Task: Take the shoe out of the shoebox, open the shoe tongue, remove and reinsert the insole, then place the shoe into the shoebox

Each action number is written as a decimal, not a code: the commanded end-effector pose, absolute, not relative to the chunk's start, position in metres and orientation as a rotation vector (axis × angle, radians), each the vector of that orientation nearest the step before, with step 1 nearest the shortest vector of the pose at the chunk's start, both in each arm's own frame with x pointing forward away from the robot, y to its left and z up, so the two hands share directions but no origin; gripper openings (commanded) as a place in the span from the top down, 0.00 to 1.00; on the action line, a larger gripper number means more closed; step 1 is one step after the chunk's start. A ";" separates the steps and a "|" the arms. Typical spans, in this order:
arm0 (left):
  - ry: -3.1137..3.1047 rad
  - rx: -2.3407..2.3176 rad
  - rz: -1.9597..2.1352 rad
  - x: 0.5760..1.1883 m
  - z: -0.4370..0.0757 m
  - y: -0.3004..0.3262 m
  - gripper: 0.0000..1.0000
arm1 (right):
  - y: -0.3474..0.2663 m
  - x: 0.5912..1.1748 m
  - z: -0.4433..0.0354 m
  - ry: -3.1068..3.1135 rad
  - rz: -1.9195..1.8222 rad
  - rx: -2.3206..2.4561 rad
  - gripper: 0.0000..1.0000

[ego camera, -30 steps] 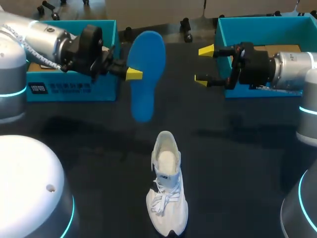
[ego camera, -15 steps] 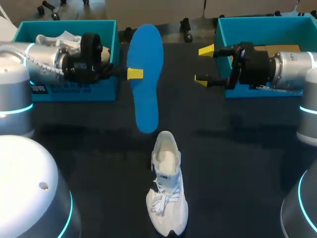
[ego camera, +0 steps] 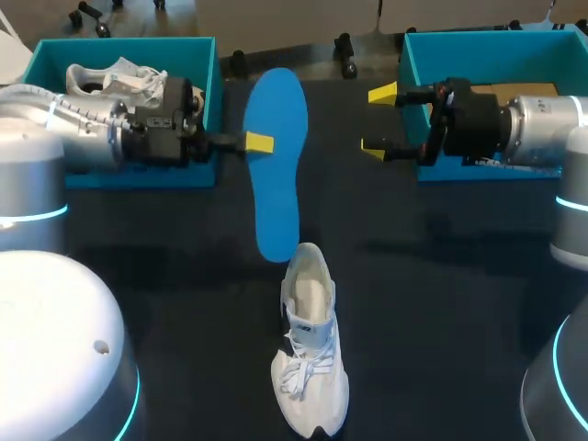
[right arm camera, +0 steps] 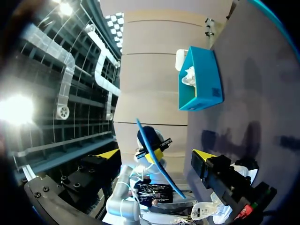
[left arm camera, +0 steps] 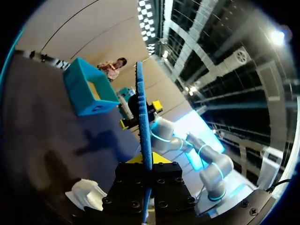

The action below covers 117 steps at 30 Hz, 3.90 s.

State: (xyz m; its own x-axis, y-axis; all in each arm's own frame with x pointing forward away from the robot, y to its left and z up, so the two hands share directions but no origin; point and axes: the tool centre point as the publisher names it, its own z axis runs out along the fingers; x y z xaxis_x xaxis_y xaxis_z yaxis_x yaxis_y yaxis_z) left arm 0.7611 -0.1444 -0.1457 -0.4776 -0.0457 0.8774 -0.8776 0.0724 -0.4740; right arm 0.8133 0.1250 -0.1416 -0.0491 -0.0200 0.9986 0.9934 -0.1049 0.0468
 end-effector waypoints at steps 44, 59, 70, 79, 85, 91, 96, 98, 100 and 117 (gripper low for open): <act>-1.187 1.182 1.201 0.801 -0.178 -0.172 1.00 | 0.126 0.807 -0.135 -1.260 -1.207 -1.364 0.00; -1.187 1.182 1.201 0.801 -0.178 -0.172 1.00 | 0.141 0.792 -0.090 -1.453 -0.783 -1.769 0.00; -1.187 1.182 1.201 0.801 -0.178 -0.172 1.00 | 0.163 0.787 -0.067 -1.480 -0.425 -1.963 0.00; -1.187 1.182 1.201 0.801 -0.178 -0.172 1.00 | 0.178 0.760 -0.048 -1.571 -0.127 -2.075 0.00; -1.187 1.182 1.201 0.801 -0.178 -0.172 1.00 | 0.196 0.740 -0.043 -1.652 0.016 -2.139 0.00; -1.187 1.182 1.201 0.801 -0.178 -0.172 1.00 | 0.199 0.725 -0.048 -1.749 0.014 -2.116 0.00; -1.187 1.182 1.201 0.801 -0.178 -0.172 1.00 | 0.191 0.725 -0.052 -1.650 -0.057 -2.076 0.00; -1.187 1.182 1.201 0.801 -0.178 -0.172 1.00 | 0.191 0.725 -0.052 -1.650 -0.057 -2.076 0.00; -1.187 1.182 1.201 0.801 -0.178 -0.172 1.00 | 0.191 0.725 -0.052 -1.650 -0.057 -2.076 0.00; -1.187 1.182 1.201 0.801 -0.178 -0.172 1.00 | 0.217 0.733 -0.038 -2.072 -0.055 -2.260 0.00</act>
State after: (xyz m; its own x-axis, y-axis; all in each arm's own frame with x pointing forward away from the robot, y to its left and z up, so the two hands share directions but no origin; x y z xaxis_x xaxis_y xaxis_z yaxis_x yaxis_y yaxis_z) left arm 0.8012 -0.1718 -0.1773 0.0129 0.0286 0.9995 -0.9997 0.0188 0.0123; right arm 0.7340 0.2068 -0.0373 0.0999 0.9804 0.1699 0.9942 -0.0915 -0.0568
